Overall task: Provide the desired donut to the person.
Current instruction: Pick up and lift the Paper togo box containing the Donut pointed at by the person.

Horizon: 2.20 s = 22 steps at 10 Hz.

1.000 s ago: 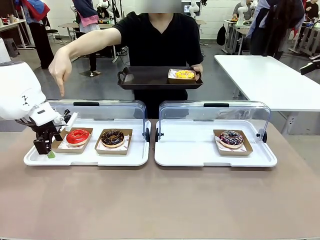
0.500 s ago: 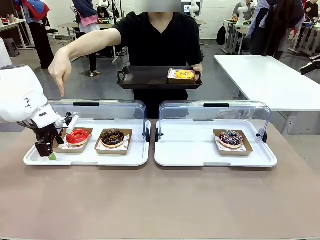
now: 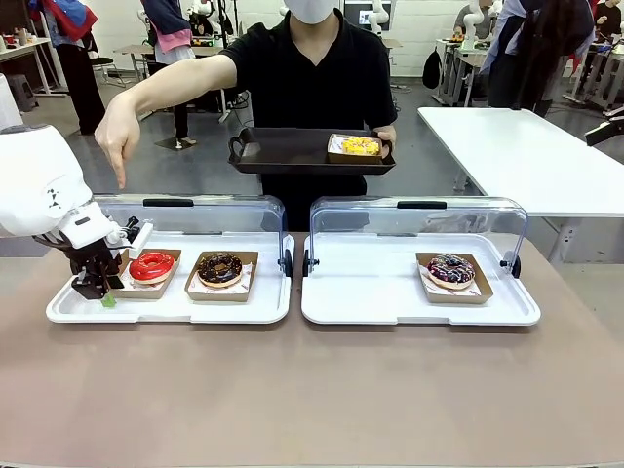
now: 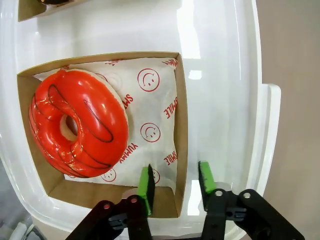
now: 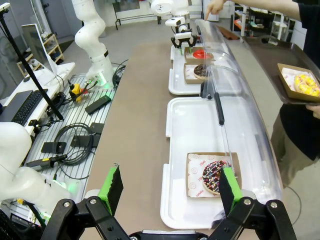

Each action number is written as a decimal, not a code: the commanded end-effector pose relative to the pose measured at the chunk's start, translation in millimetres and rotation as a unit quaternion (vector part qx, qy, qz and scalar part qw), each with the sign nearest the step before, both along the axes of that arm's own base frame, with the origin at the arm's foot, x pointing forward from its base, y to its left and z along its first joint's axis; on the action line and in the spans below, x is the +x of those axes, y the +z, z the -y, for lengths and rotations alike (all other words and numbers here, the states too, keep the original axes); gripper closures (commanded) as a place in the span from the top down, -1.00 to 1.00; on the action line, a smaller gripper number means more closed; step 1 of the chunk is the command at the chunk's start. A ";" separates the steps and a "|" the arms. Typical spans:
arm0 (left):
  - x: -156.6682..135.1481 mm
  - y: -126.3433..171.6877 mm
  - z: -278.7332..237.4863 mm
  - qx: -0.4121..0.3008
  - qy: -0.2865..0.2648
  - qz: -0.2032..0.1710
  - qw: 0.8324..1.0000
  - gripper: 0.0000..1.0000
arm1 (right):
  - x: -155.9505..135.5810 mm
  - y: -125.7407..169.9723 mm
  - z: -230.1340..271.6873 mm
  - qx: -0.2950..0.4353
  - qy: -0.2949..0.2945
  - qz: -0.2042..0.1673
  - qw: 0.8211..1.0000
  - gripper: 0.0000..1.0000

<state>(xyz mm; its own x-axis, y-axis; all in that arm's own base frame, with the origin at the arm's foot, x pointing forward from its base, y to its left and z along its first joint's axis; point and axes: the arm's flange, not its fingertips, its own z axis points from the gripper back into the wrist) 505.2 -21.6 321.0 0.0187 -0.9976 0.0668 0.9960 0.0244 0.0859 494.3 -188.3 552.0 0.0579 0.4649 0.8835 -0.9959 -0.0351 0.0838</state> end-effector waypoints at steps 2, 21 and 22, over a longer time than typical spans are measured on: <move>1.5 1.5 -3.3 -0.014 -0.002 0.004 1.000 -0.95 | -0.5 -0.7 -1.3 0.000 0.001 -0.004 1.000 1.00; -148.6 327.6 34.0 0.081 0.009 0.100 0.992 -1.00 | -0.5 -0.7 -1.3 0.000 0.001 -0.004 1.000 1.00; -140.7 340.1 30.6 0.067 0.007 0.094 0.993 -1.00 | -0.5 -0.7 -1.3 0.000 0.001 -0.004 1.000 1.00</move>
<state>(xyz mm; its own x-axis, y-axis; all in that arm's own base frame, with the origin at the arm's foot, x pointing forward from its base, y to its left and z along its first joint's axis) 348.7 -52.8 659.2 0.0210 -0.9957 -0.0908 0.9530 -0.0075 0.3029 494.6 -188.3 551.4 0.0587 0.4646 0.8836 -0.9958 -0.0355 0.0849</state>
